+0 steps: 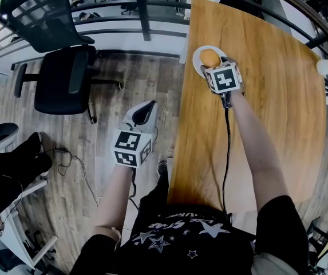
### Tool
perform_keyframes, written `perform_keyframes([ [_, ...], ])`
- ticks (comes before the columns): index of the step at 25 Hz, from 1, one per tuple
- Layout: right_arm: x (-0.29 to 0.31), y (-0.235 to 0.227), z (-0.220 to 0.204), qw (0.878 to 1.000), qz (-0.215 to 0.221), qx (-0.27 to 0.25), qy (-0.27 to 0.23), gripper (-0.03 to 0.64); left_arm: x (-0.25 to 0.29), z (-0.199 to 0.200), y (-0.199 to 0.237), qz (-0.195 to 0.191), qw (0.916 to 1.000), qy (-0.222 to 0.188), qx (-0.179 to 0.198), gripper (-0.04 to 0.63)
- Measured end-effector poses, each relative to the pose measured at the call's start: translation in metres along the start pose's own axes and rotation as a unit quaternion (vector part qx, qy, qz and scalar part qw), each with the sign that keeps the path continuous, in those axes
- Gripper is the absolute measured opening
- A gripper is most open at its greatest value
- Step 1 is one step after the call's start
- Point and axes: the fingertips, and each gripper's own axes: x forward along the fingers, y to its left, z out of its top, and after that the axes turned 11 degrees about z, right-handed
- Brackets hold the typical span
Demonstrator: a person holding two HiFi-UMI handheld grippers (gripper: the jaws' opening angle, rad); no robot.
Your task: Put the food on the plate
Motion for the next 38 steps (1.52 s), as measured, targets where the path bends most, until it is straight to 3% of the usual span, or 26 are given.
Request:
perform_keyframes([
  [18, -0.031, 0.006, 0.004, 0.999, 0.001, 0.044, -0.024, 0.350, -0.019, 0.008, 0.008, 0.015, 0.9998, -0.010, -0.005, 0.002],
  [38, -0.148, 0.021, 0.007, 0.991, 0.029, 0.071, -0.109, 0.298, -0.091, 0.041, -0.036, 0.021, 0.9981, -0.058, 0.003, 0.002],
])
